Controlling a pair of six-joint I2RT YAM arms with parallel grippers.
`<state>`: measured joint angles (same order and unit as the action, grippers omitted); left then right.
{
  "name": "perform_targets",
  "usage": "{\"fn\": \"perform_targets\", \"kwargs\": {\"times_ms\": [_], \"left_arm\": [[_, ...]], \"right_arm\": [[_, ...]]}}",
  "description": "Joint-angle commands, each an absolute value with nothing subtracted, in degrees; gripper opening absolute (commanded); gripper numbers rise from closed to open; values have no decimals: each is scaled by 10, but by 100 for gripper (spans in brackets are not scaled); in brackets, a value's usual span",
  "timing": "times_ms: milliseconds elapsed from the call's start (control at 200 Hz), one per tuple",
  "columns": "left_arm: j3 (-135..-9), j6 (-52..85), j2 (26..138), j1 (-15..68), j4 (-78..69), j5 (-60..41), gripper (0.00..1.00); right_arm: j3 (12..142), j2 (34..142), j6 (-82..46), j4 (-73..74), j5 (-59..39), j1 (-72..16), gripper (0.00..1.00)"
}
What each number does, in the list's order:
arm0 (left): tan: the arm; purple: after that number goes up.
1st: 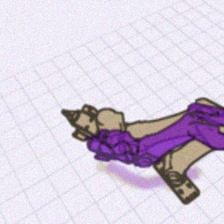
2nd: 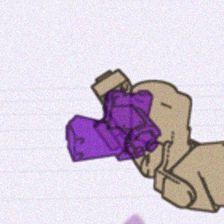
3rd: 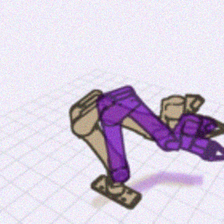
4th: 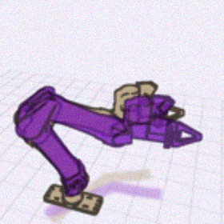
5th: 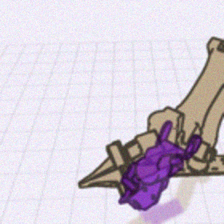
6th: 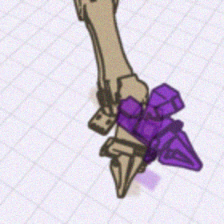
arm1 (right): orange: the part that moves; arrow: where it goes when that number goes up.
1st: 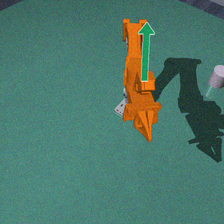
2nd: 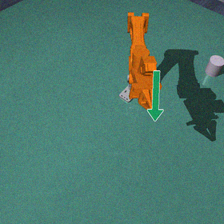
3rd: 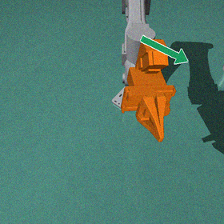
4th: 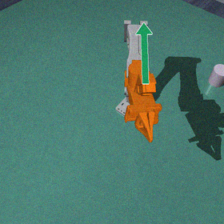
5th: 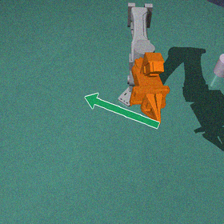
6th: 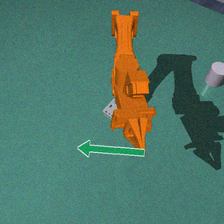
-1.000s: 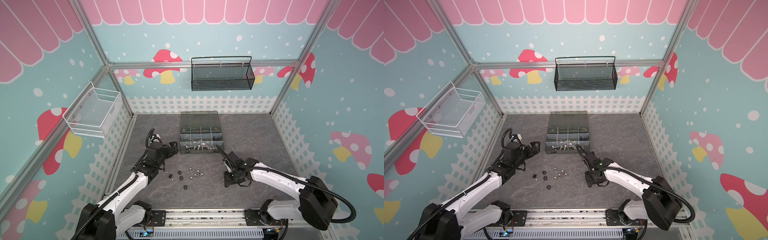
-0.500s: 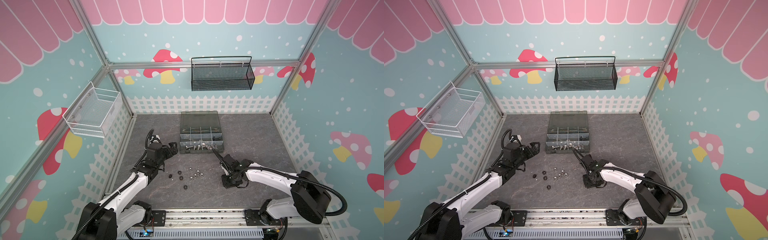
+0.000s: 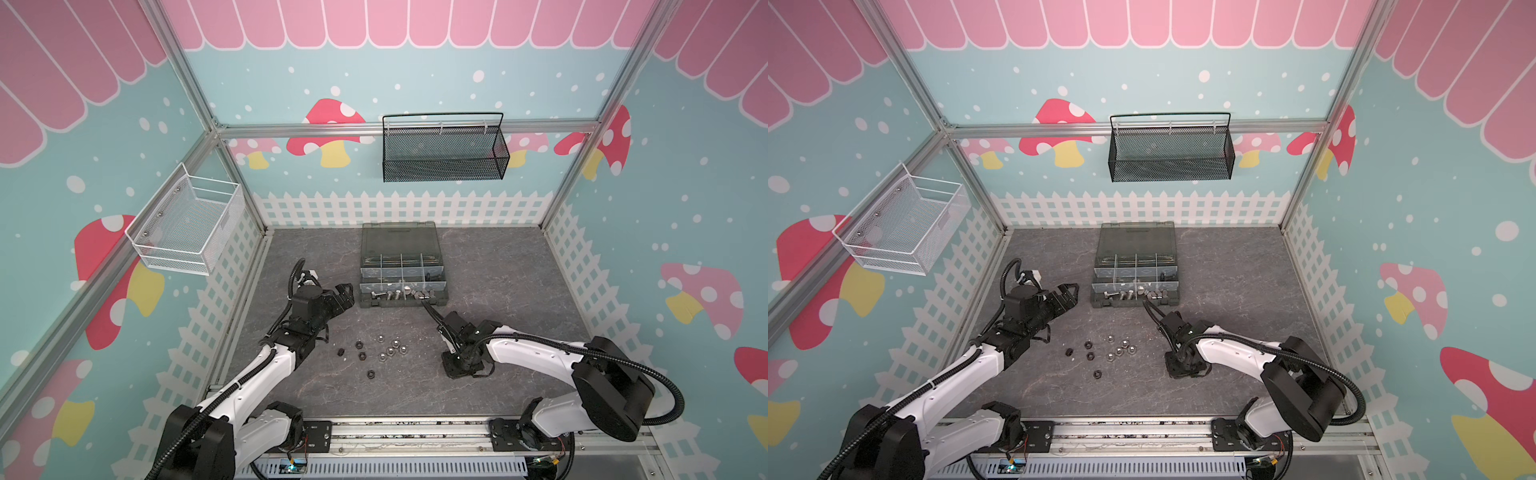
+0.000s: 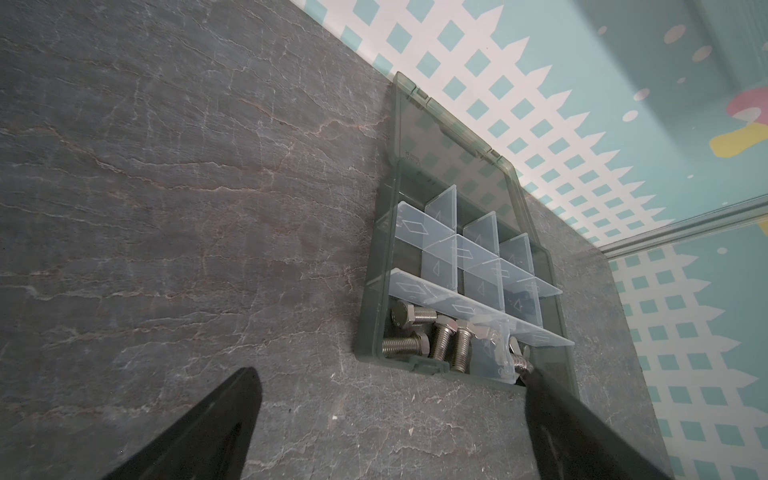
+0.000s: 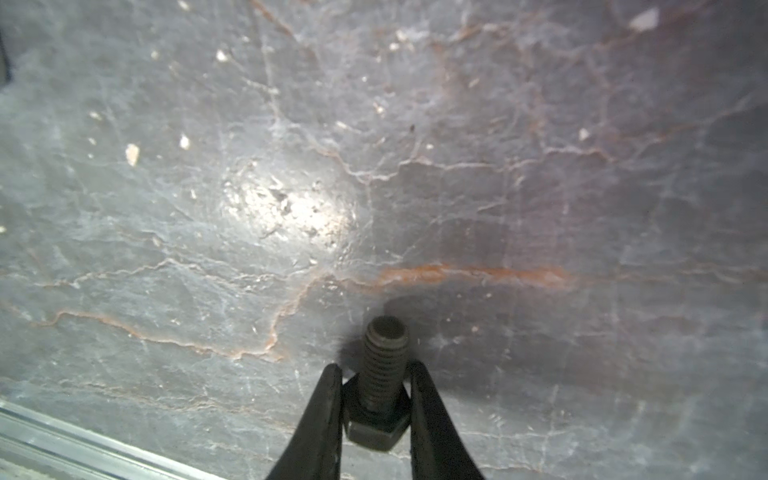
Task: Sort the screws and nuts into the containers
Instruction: 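Move the right gripper to a fourth black bolt and grasp it, then carry the black bolt with the right gripper into the organizer compartment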
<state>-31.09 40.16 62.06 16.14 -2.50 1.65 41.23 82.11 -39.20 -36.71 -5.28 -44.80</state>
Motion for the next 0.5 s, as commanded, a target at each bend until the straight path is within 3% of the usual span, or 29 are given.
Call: {"fn": "perform_targets", "kwargs": {"times_ms": [0, 250, 495], "left_arm": [[-301, 415, 628, 157, -36, 10, 100], [-296, 416, 626, 151, -35, 6, 100], [-293, 419, 628, 146, -34, 5, 100]], "right_arm": [[408, 838, -393, -369, -35, -455, 12], [421, 832, -400, -365, -12, -454, 0], [452, 807, -407, -356, 28, -454, 0]]}}
